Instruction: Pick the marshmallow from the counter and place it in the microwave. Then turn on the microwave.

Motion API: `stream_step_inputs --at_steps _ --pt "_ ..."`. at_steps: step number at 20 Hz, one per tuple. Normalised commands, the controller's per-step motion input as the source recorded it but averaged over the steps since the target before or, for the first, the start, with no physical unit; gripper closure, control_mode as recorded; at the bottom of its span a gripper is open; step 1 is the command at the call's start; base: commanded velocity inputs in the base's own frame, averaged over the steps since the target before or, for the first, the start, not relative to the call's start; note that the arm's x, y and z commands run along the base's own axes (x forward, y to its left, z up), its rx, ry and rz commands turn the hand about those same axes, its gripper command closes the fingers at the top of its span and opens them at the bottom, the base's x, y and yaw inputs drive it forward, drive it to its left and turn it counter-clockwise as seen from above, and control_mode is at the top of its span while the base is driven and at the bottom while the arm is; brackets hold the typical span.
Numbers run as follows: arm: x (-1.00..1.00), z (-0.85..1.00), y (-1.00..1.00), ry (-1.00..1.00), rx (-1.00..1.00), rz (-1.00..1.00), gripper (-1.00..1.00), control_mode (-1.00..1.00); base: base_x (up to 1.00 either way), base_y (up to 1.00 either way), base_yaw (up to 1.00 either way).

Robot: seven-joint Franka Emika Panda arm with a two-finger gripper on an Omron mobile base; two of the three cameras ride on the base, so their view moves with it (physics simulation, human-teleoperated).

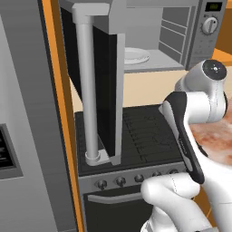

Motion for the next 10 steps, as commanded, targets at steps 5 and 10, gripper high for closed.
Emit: stream_step_inputs --at_steps 5,10 --pt "0.04 0.27 0.19 -0.10 0.00 0.00 1.00 -1.00 0.00 0.00 0.00" --pt "0.09 0.21 0.16 -0.12 0.00 0.00 1.00 -1.00 0.00 0.00 0.00"
